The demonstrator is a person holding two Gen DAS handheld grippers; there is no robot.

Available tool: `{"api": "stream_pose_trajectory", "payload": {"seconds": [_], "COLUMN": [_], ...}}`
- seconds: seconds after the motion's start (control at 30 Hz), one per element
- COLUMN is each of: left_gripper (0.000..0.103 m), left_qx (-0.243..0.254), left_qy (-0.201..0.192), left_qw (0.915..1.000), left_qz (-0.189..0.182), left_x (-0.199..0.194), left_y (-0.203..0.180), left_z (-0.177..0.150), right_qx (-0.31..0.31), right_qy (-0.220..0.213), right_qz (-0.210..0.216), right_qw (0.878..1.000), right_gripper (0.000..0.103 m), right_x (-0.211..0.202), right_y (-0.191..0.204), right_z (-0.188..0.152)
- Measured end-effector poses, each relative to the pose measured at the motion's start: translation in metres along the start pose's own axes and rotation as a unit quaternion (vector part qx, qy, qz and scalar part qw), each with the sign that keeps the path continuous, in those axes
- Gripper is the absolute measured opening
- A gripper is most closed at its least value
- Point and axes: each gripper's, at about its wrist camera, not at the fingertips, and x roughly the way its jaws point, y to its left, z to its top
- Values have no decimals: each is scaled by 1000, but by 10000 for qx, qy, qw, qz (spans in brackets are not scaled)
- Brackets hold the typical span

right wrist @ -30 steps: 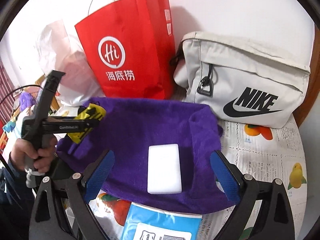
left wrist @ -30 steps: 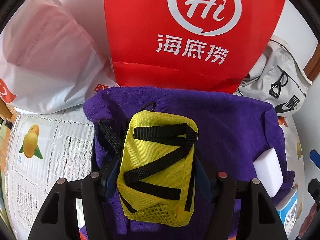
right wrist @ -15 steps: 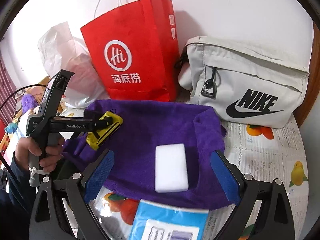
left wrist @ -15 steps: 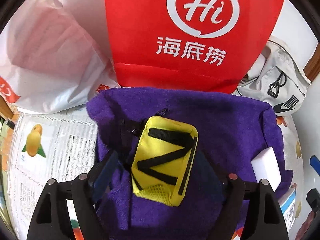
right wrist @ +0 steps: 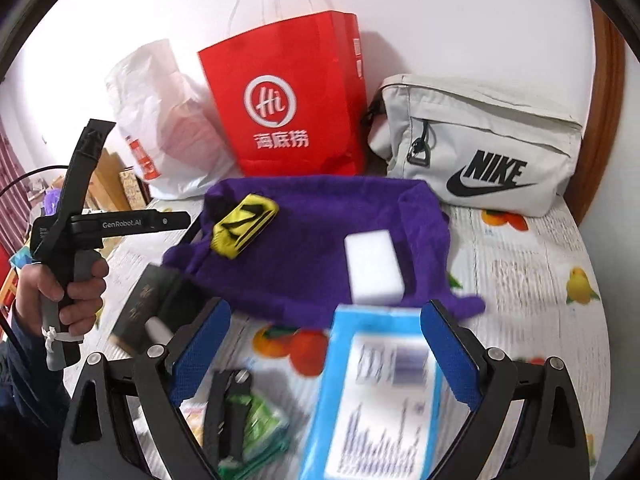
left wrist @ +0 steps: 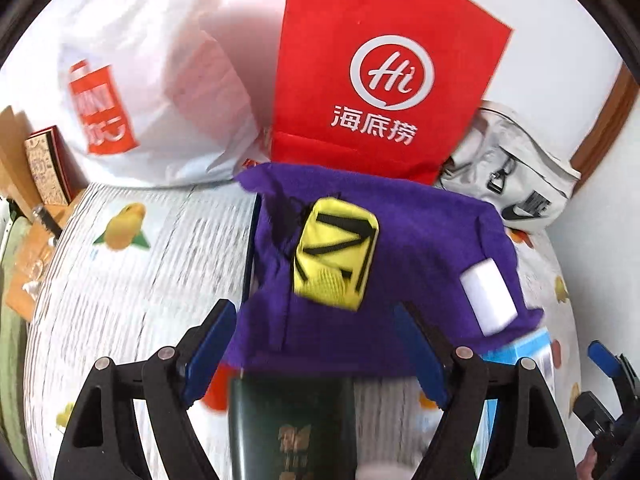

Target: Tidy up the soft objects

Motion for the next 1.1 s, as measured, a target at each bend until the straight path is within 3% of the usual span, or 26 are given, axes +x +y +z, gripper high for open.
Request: {"api": "stream_pose_trajectory", "payload": {"seconds": [0.17, 0.23, 0.33, 0.47, 0.77, 0.8, 0.83, 0.93, 0.97, 1.1], "left_gripper": [79, 79, 79, 79, 79, 79, 79, 79, 79, 79], "left_qx": [51, -9, -37, -105, -215, -242, -276, -356, -367, -442], "left_qy": [-65, -84, -95, -10, -14, -23, -27, -10, -3, 25], "left_qw": [9999, 9999, 9999, 9999, 9998, 9997, 9996, 9993, 9993, 9989], "left_qz": [58, 56, 99, 132, 15, 4, -13, -76, -87, -121], "left_x": [-26, -33, -40, -42, -51, -51, -51, -51, -51, -49], "left_y": [0, 3, 11, 23, 56, 59, 62, 69, 70, 76], "left_z": [-32, -45, -64, -89, -116, -118, -119, -124, -126, -131], "right_qx": [18, -24, -225, -500, -733, -748, -808, -1046, -1127, -1250], "right_qy": [199, 257, 399, 672, 1262, 1252, 1215, 1123, 1070, 1080], "right_qz": [94, 130, 175, 289, 154, 148, 117, 26, 24, 33], "right_qw": [9998, 9996, 9988, 9961, 9892, 9892, 9892, 9881, 9879, 9863], "right_gripper": [77, 65, 56, 50, 49, 43, 29, 19, 10, 9], "right_x": [-12, -14, -13, 0, 40, 42, 44, 40, 36, 31], "right_y": [19, 26, 43, 65, 84, 86, 88, 98, 101, 106], "right_z": [-26, -35, -52, -68, -88, -89, -90, -92, -93, -94]}}
